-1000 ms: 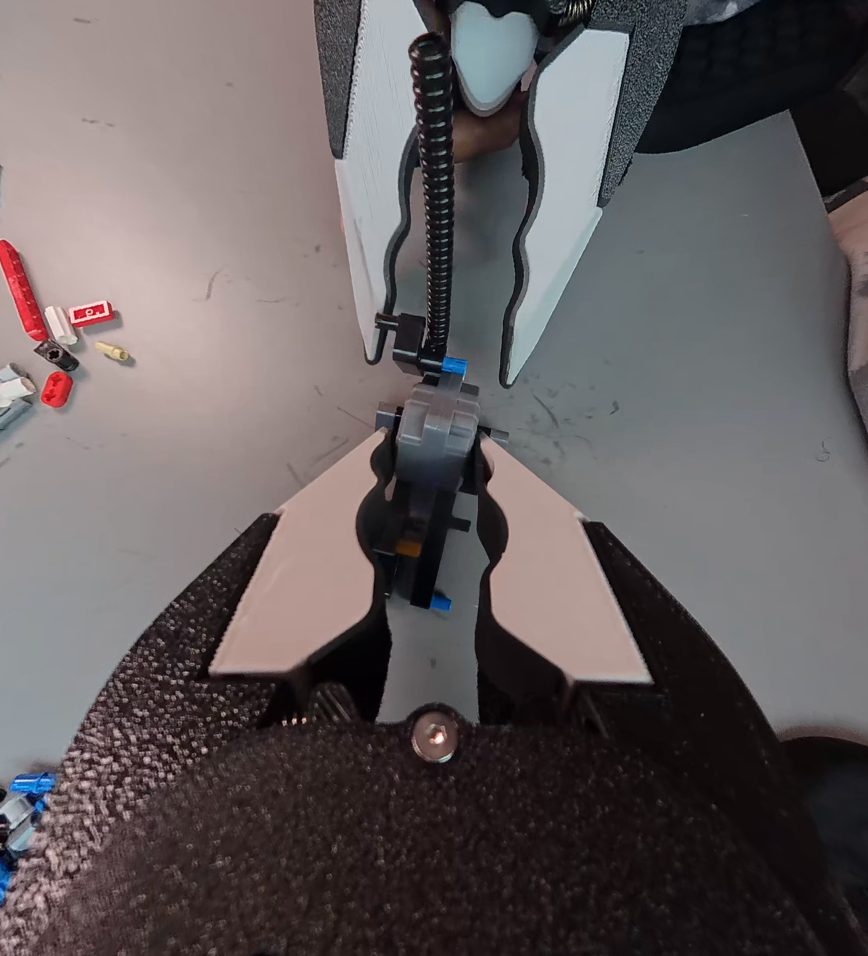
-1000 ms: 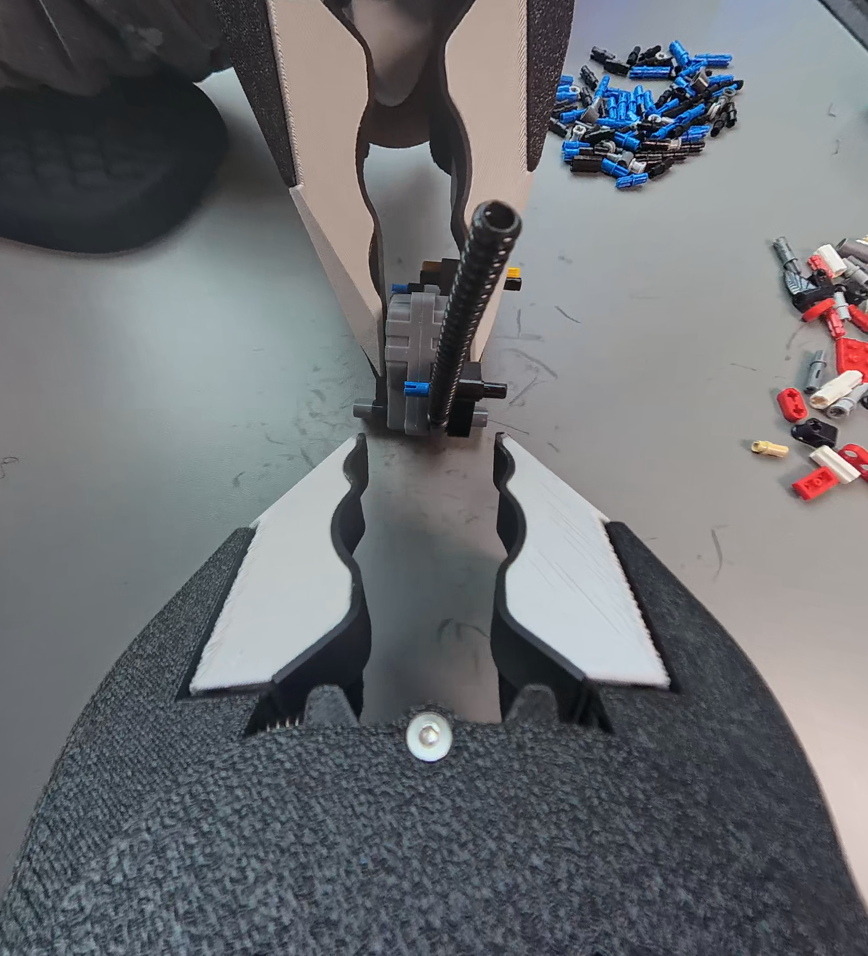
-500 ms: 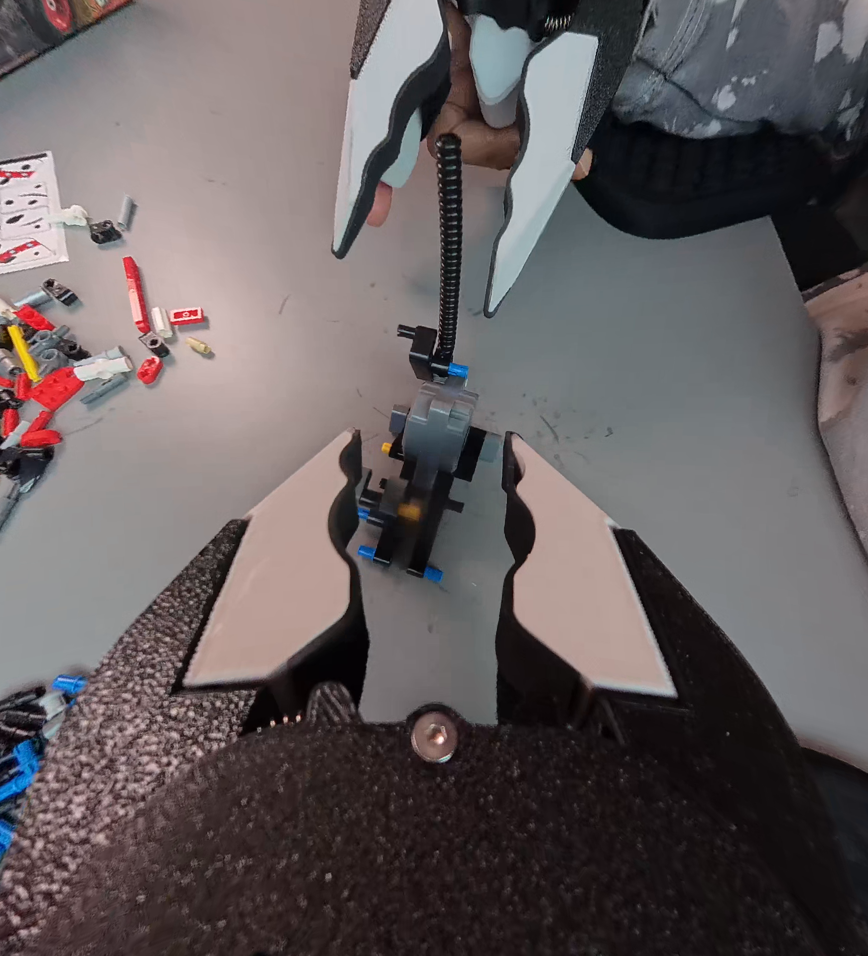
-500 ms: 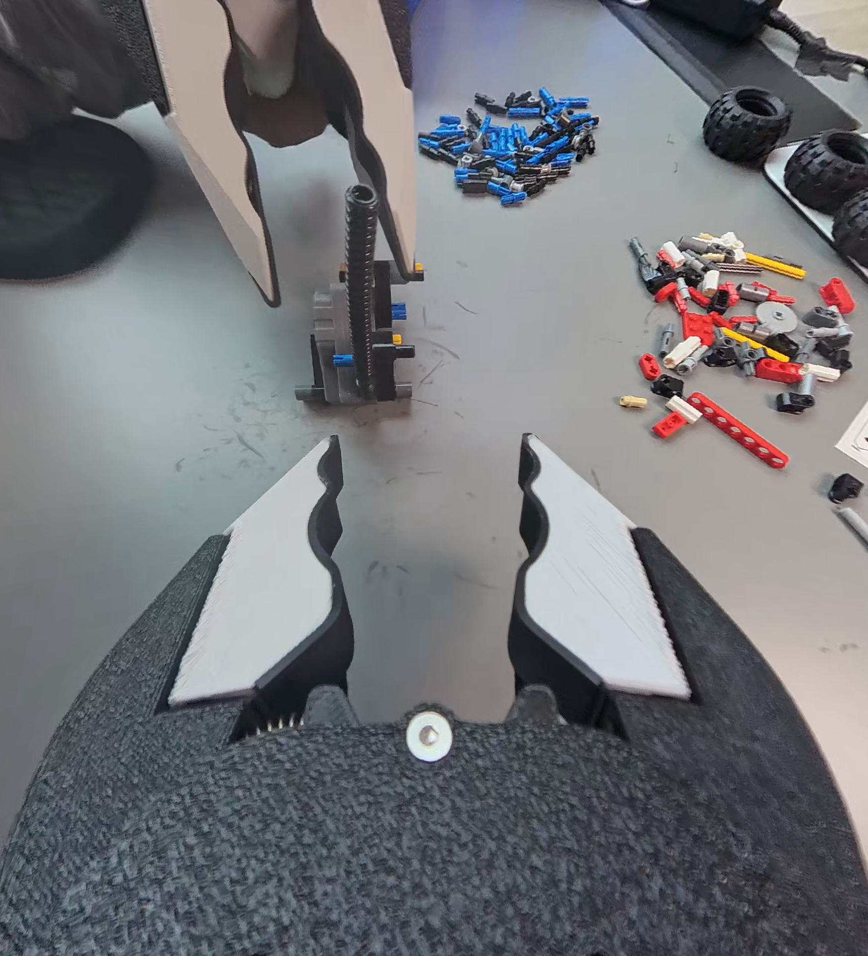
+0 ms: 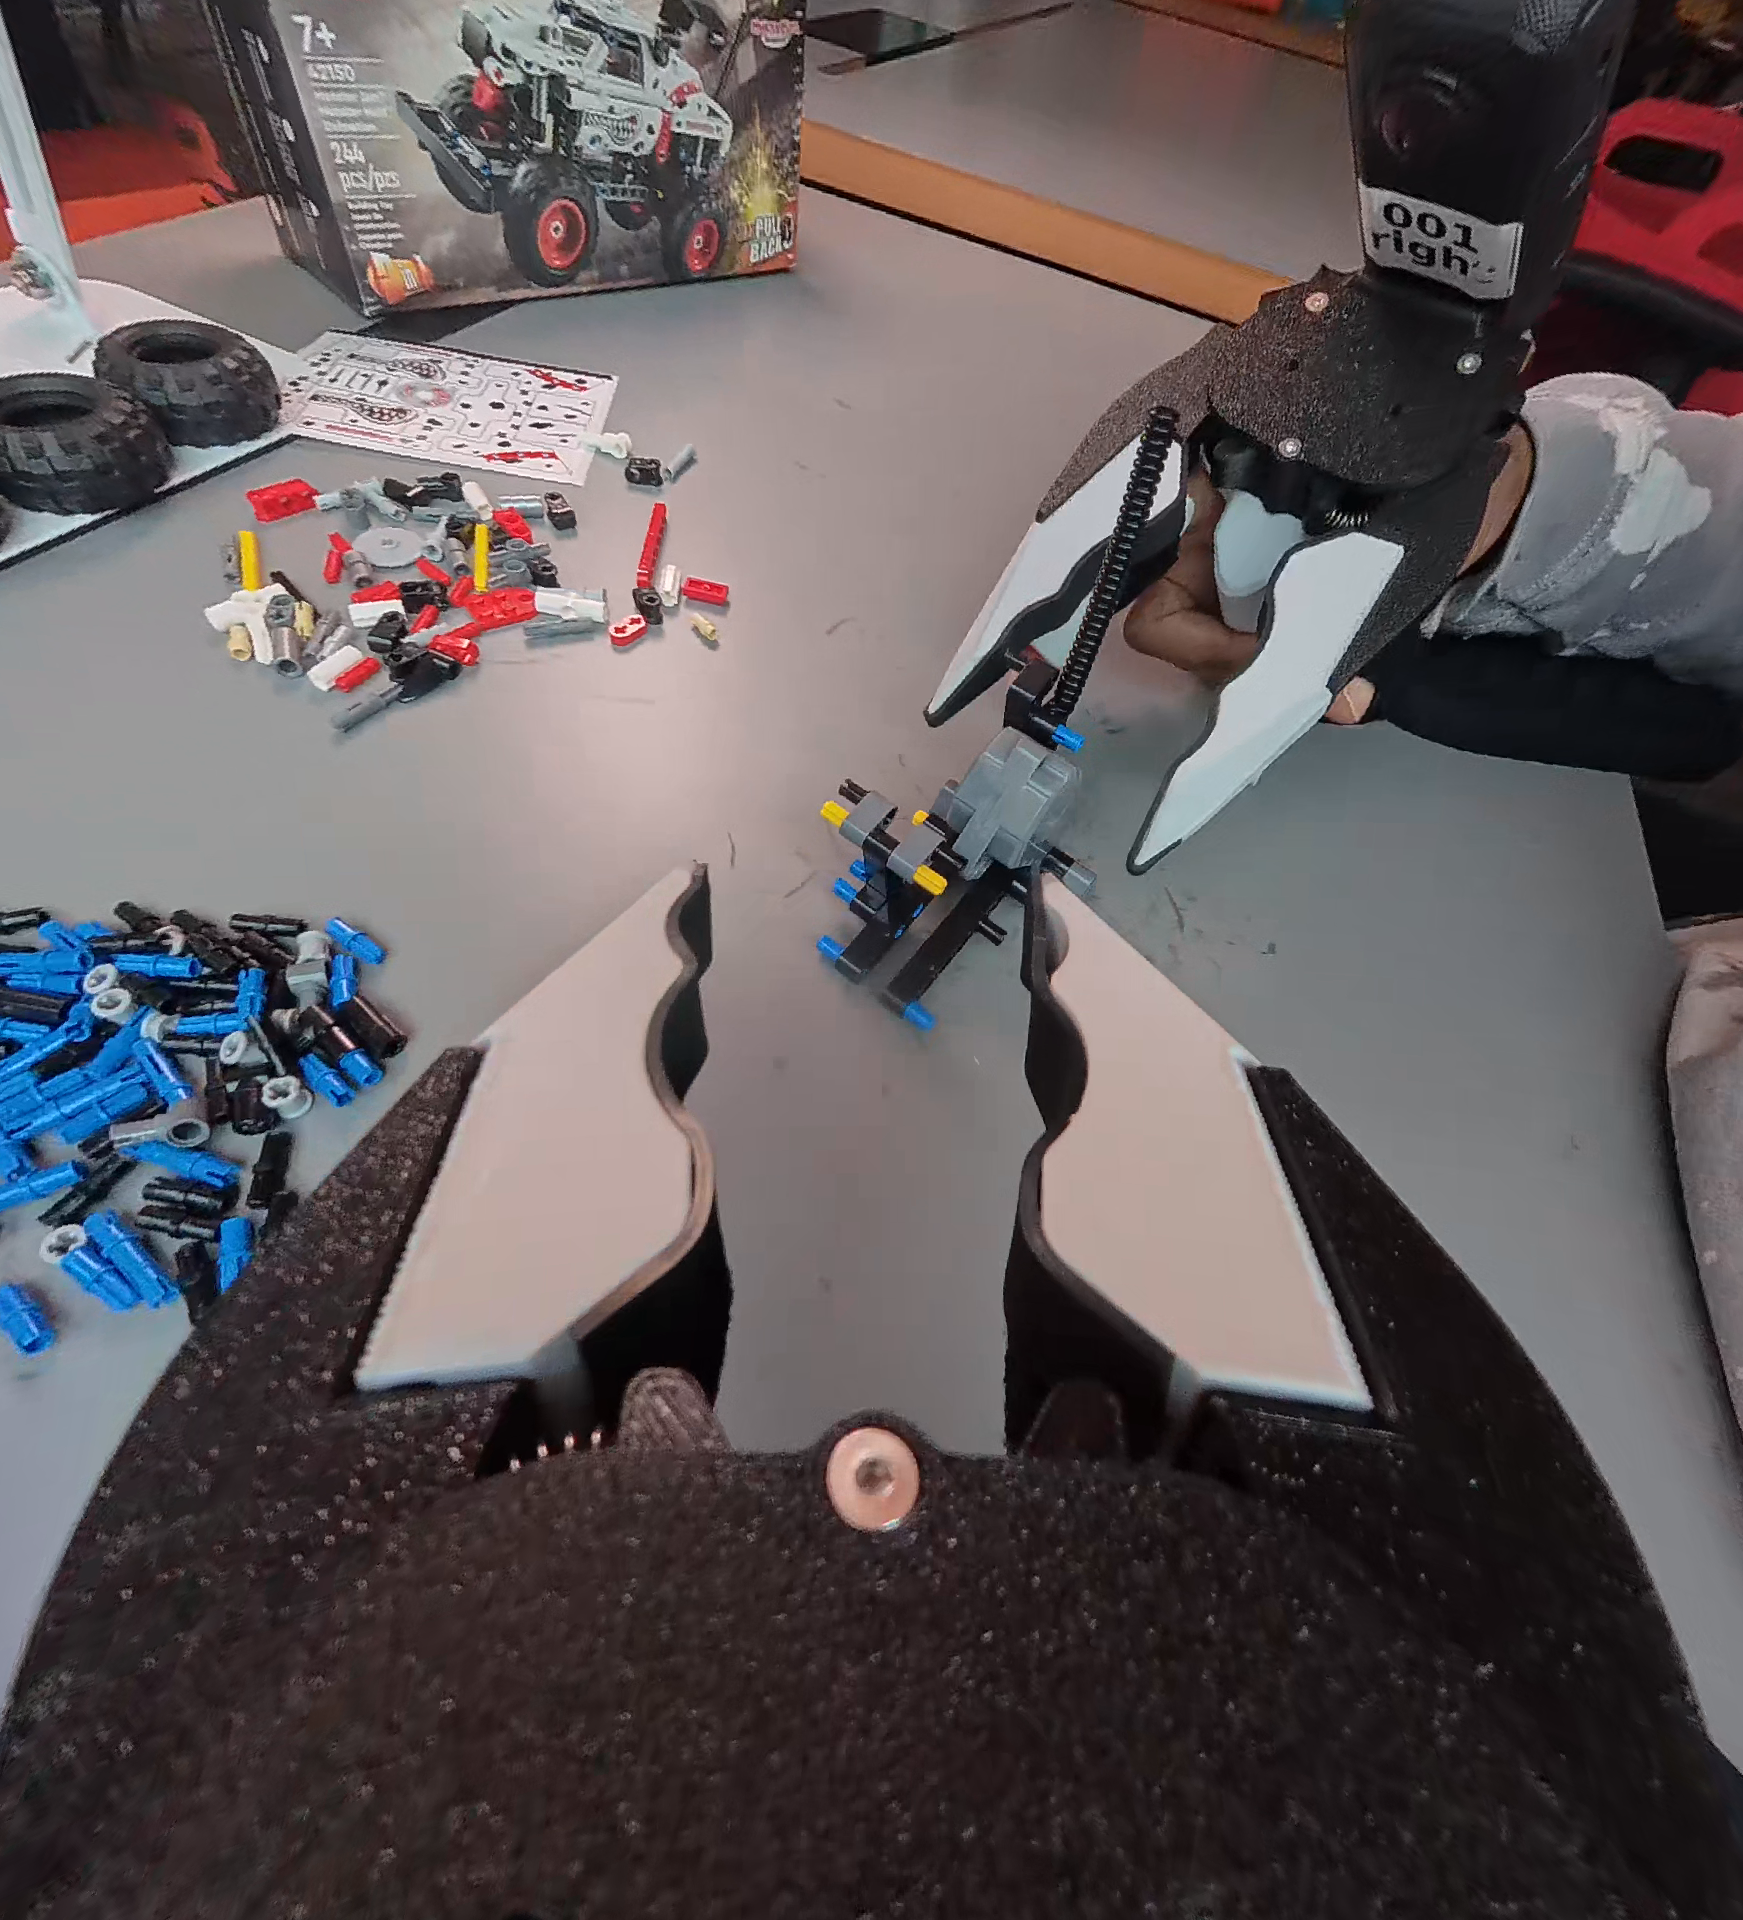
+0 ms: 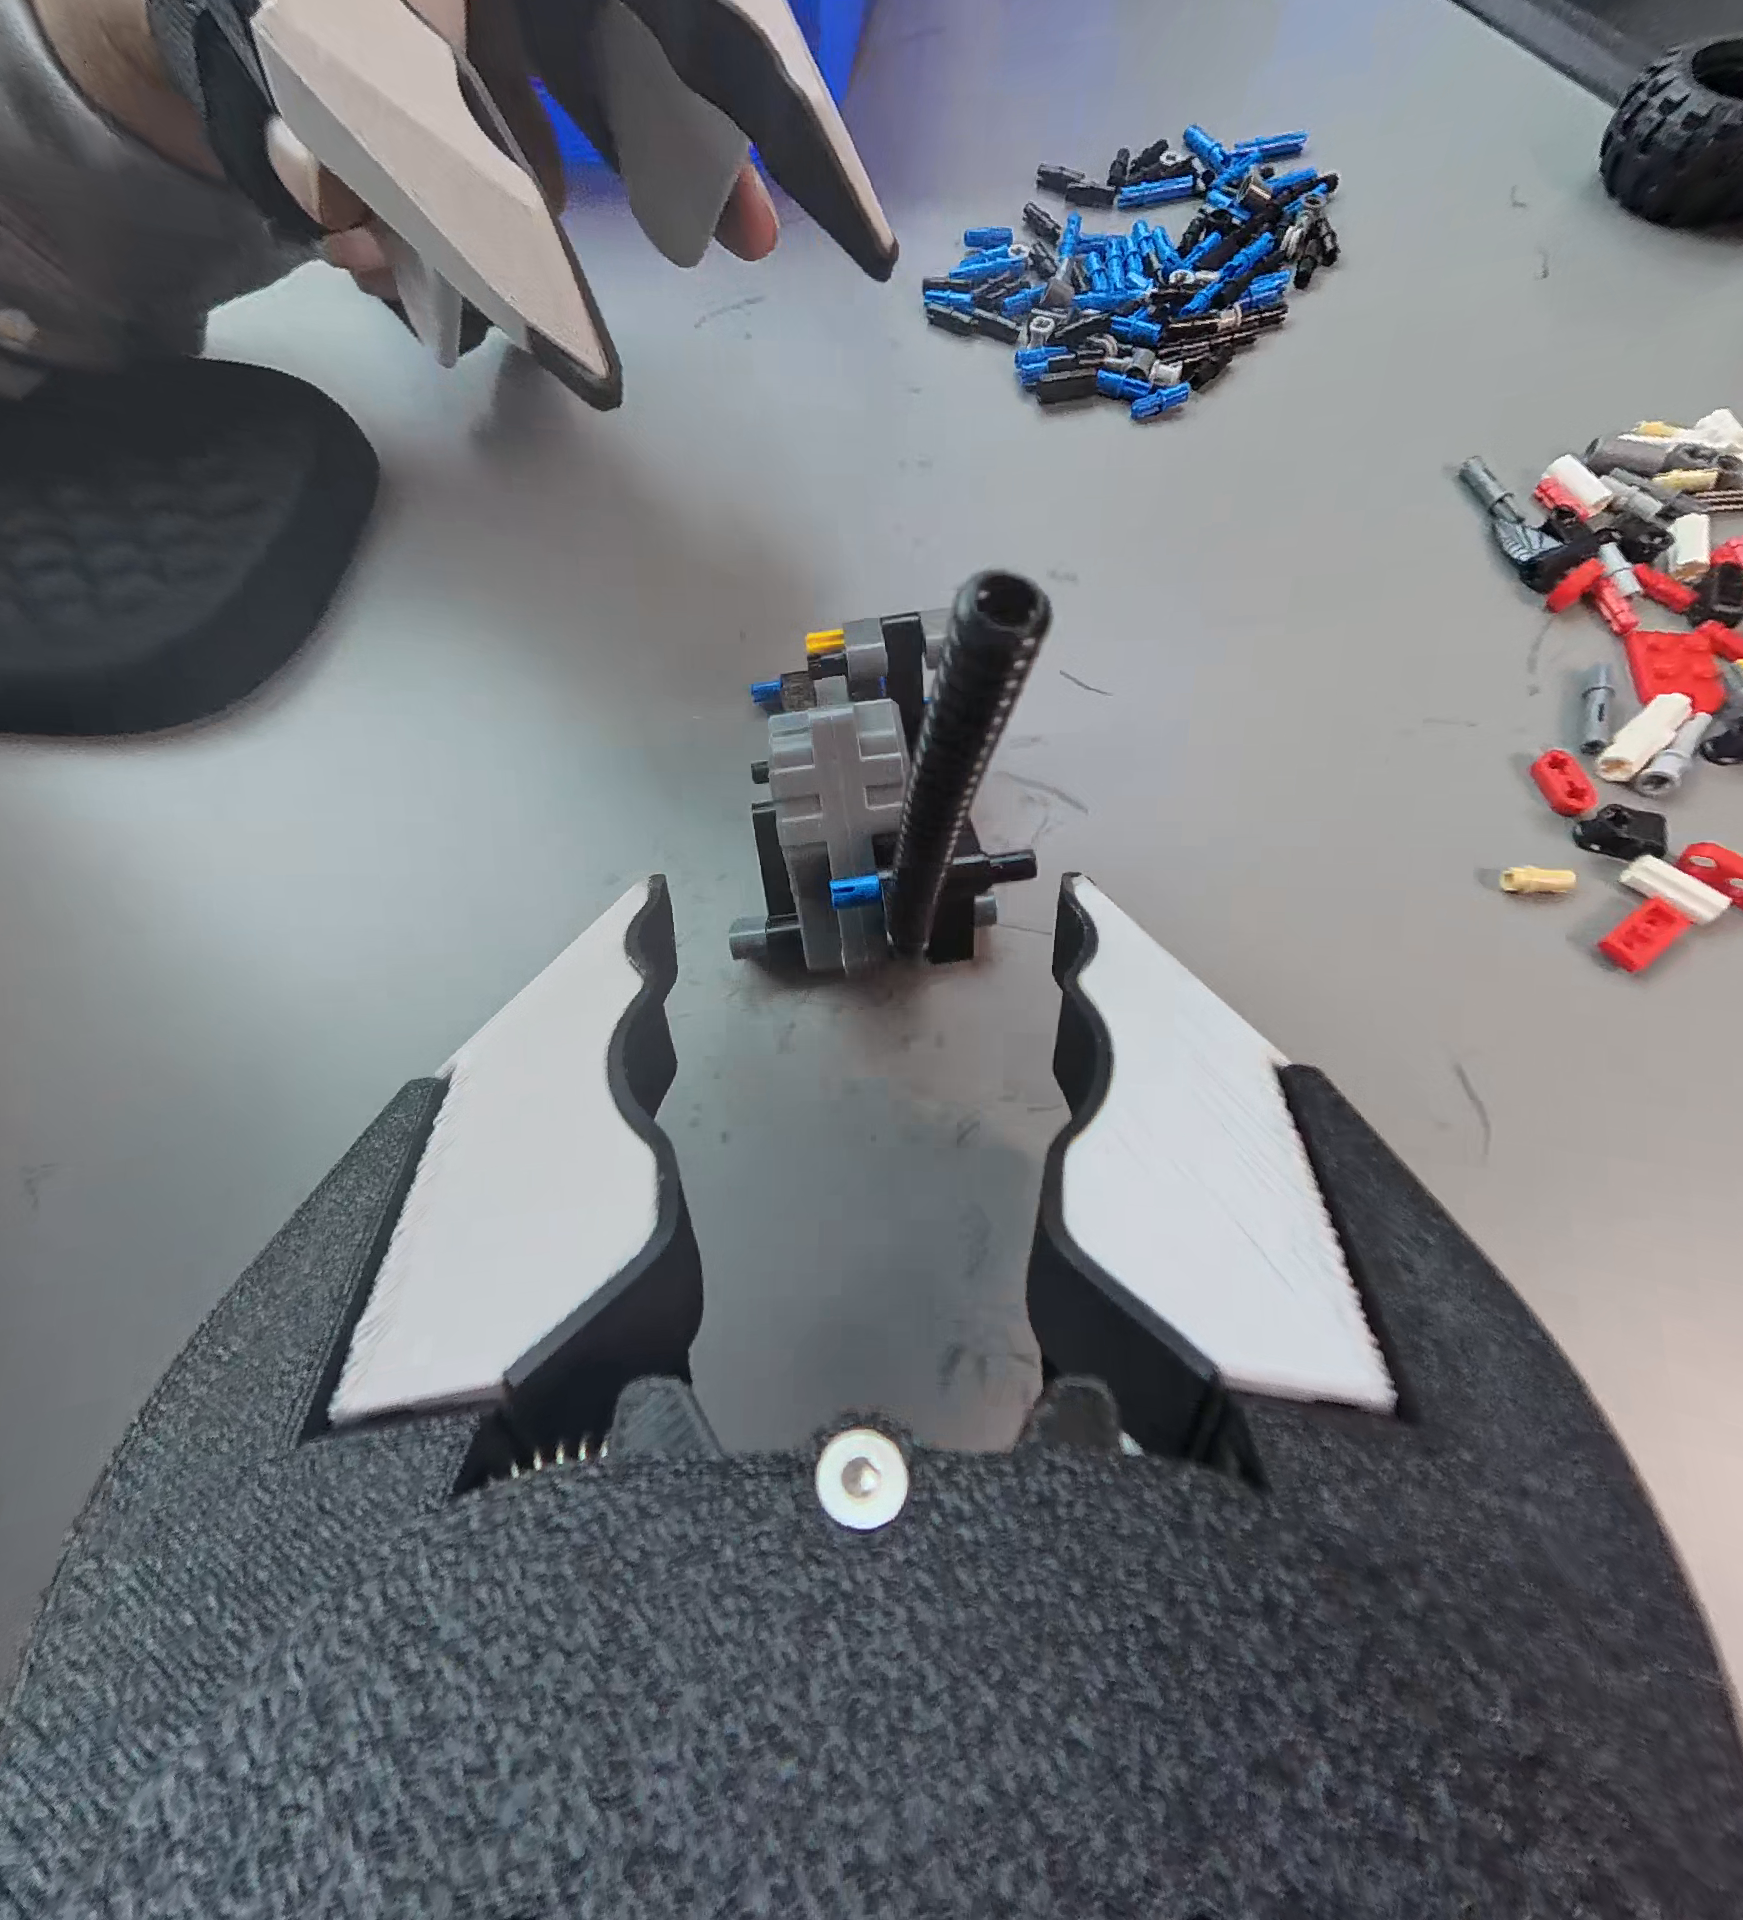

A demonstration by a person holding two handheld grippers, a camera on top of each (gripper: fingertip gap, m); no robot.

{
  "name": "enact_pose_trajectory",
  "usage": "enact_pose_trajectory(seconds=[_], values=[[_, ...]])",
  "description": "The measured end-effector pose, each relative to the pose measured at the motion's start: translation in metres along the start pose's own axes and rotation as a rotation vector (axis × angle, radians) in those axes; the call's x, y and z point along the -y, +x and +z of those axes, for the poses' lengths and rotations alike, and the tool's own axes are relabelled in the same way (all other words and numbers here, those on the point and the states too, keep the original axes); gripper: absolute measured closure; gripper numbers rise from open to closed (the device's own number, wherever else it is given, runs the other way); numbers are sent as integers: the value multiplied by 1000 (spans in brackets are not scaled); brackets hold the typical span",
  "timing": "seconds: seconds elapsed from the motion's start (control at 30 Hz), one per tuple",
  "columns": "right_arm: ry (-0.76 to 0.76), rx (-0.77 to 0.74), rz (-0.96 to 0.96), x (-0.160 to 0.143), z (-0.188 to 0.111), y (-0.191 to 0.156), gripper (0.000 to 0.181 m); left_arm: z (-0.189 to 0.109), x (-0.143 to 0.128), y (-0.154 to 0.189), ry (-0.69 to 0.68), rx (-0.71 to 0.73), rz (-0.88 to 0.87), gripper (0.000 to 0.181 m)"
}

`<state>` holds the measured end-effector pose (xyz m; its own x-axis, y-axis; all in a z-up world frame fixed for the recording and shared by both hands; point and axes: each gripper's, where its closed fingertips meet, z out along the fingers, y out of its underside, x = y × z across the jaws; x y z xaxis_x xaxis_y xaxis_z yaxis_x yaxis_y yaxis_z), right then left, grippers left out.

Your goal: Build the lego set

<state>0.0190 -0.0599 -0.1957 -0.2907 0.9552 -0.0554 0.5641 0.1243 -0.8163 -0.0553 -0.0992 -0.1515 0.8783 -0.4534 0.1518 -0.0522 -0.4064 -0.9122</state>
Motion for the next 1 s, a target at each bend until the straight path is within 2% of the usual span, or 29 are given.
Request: enact_pose_trajectory(seconds=[0.13,0.23,0.43,0.73,1.0], values=[[-31,-6,13,-1,12,1,117,-4,0,5,22,17,11,124],[-45,-7,17,-1,15,2,143,-2,-2,10,16,11,26,125],[-63,-73,36,-7,5,18,146,1,-4,18,8,-12,43,128],[-85,-378,201,-54,-76,107,146,10,-11,26,-29,-32,66,128],[-78,-544,326,-95,-136,168,146,12,-8,24,-9,-16,56,128]])
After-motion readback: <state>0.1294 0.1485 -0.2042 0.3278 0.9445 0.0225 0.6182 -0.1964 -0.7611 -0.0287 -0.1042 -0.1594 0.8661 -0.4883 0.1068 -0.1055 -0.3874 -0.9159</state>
